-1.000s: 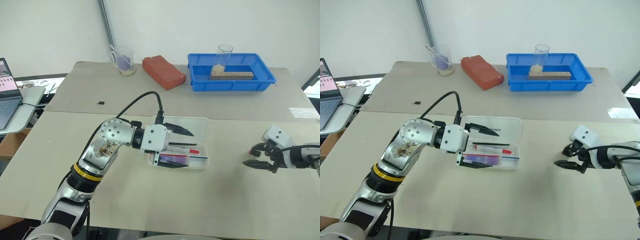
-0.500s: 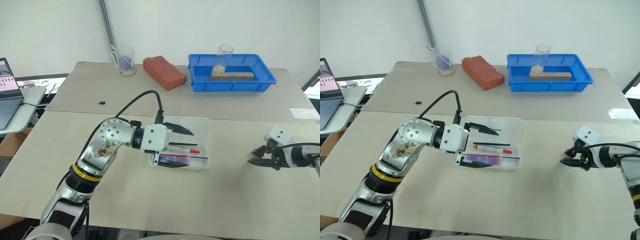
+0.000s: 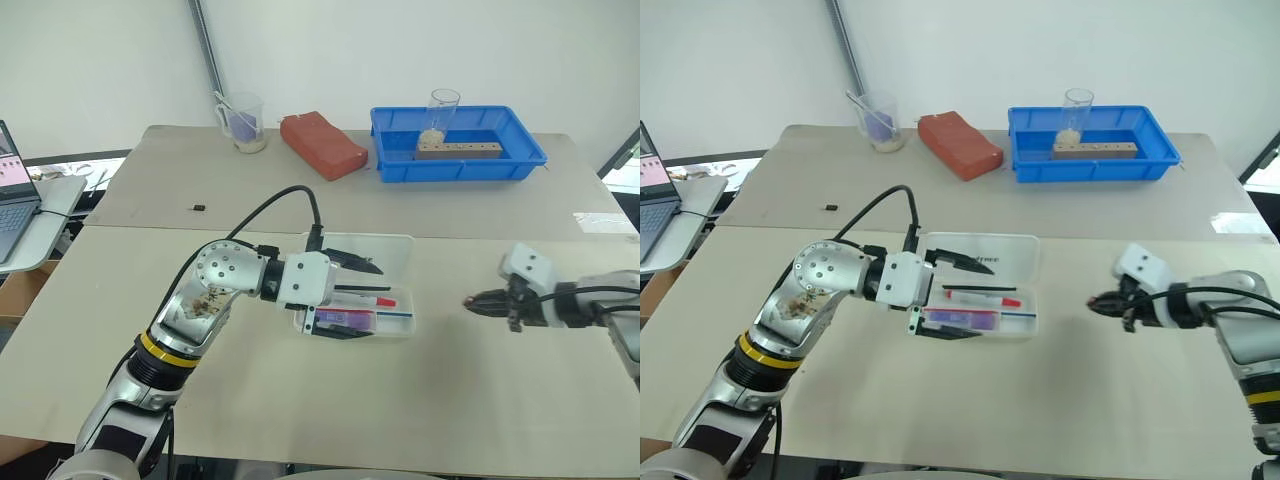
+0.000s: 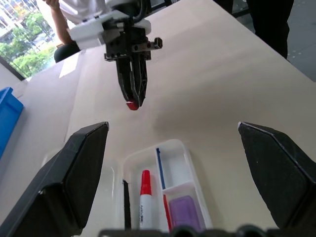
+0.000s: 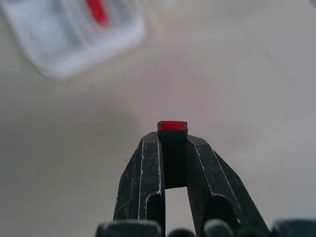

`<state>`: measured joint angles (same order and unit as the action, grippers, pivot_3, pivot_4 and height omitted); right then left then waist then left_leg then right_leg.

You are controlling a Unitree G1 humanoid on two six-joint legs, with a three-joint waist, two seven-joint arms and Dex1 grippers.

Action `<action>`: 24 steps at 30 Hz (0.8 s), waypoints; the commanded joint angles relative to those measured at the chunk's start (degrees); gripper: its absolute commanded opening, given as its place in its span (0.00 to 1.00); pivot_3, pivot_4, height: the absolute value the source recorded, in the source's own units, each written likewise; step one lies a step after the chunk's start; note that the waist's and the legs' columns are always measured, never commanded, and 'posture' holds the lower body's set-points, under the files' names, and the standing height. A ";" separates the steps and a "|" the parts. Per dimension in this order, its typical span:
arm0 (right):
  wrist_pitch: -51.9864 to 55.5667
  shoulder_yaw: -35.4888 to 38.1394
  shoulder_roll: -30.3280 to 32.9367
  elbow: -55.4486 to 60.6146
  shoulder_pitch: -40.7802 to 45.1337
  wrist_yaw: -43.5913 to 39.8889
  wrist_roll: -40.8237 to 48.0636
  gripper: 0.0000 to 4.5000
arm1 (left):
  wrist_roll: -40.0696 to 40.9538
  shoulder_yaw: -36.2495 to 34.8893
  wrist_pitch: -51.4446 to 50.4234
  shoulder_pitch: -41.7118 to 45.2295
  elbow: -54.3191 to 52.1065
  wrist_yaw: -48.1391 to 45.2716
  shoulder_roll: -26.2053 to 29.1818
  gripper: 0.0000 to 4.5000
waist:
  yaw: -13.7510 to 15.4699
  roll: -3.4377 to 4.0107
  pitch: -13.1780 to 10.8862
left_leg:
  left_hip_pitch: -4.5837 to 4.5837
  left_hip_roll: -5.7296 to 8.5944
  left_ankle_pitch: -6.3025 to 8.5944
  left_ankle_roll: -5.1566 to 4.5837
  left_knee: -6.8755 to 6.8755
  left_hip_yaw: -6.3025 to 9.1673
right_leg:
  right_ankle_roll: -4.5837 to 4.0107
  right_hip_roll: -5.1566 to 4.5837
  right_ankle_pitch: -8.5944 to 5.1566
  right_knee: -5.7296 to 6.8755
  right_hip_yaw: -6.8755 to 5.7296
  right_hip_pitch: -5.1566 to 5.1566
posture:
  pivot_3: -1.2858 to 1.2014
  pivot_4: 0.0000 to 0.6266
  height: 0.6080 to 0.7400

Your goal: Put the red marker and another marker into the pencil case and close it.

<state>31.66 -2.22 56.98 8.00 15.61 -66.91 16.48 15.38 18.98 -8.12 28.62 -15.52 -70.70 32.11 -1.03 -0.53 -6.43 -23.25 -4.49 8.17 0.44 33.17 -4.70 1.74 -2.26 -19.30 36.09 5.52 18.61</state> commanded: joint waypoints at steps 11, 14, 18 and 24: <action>0.83 -13.19 -4.16 8.32 8.26 -1.28 -3.40 0.05 | 0.05 -1.84 -1.14 -3.89 -3.62 0.70 5.34 1.00 | 1.16 -0.06 -0.03 | -0.34 0.08 0.00 -0.01 0.08 -0.11 | 0.01 -0.20 0.02 0.02 0.01 0.50 | 0.52 0.24 1.00; -0.92 -15.27 -5.46 6.37 9.30 -1.55 -5.19 0.05 | 0.81 -1.92 -2.13 -4.89 -5.22 1.21 5.86 1.00 | 1.04 -0.05 -0.02 | -0.36 0.03 -0.01 -0.01 0.05 -0.07 | 0.00 -0.10 0.03 0.10 0.01 0.49 | 0.52 0.24 1.00; -2.52 -15.73 -5.77 4.75 9.71 -2.16 -6.25 0.43 | 1.06 -2.34 -3.03 -5.75 -6.44 1.60 6.76 1.00 | 0.94 -0.05 -0.02 | -0.37 0.01 -0.01 -0.01 0.05 -0.08 | -0.01 -0.06 0.02 0.11 0.02 0.48 | 0.52 0.24 1.00; 2.42 -10.17 -5.43 8.60 9.84 -2.38 -0.49 0.89 | 1.95 -3.83 -5.79 -4.85 -4.83 0.85 8.98 1.00 | 0.89 -0.04 -0.02 | -0.35 0.00 -0.01 -0.01 0.06 -0.08 | -0.01 -0.06 0.02 0.11 0.01 0.48 | 0.52 0.24 1.00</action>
<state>31.91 -16.82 51.03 13.17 24.17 -69.51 12.84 15.93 17.36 -12.97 22.39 -20.34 -69.54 40.51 -0.15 -0.57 -6.45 -23.62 -4.49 8.16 0.43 33.21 -4.78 1.72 -2.32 -19.27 36.19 5.54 19.11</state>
